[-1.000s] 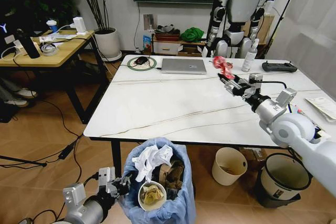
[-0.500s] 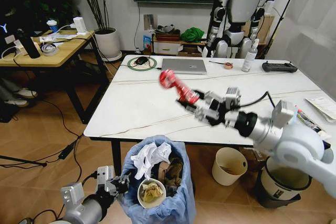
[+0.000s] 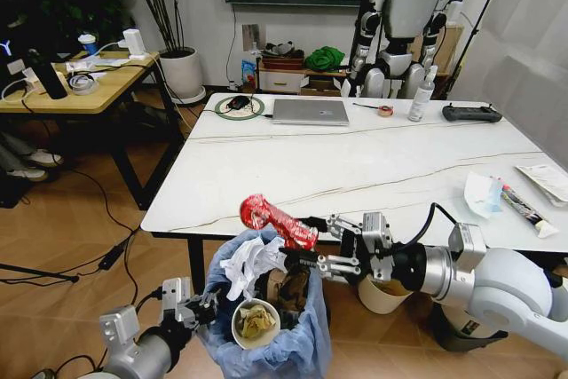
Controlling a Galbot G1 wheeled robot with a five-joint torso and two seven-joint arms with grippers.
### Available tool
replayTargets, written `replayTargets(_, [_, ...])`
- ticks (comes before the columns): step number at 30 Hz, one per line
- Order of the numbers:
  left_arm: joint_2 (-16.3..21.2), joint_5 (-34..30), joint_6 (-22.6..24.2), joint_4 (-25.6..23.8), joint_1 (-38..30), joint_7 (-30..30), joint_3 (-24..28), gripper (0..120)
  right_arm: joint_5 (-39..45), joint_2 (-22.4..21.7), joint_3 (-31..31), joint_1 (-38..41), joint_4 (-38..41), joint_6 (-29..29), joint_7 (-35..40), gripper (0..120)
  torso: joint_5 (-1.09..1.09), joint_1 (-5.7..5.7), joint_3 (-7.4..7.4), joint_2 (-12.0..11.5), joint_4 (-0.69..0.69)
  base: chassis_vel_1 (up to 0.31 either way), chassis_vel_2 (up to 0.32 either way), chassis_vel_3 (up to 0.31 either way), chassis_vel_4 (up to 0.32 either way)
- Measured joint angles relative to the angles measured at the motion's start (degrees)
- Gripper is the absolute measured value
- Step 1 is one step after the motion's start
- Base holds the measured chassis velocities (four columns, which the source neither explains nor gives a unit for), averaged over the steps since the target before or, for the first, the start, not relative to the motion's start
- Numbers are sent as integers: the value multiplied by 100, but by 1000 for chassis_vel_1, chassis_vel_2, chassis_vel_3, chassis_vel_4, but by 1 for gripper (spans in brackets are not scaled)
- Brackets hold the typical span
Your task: Pick up the trash bin and place the trash from the table into it.
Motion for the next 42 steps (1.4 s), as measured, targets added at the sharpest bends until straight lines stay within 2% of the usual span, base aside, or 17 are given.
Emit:
replayTargets(19, [-83,-84,18,-10,-19,-2,107,0,-467,118,-170,-119,-122,-88,-519,46,0,0,0,0,0,0,0,0,0])
replayTargets(37, [-70,-168,45,-10,-49,-11,151,0,-704,180,-180,-120,-272,85,-852,46,0,0,0,0,0,0,0,0,0])
replayTargets(42, [-67,-201,49,-8,-70,-25,158,0,-715,204,-182,-131,-305,100,-870,62,0,0,0,0,0,0,0,0,0])
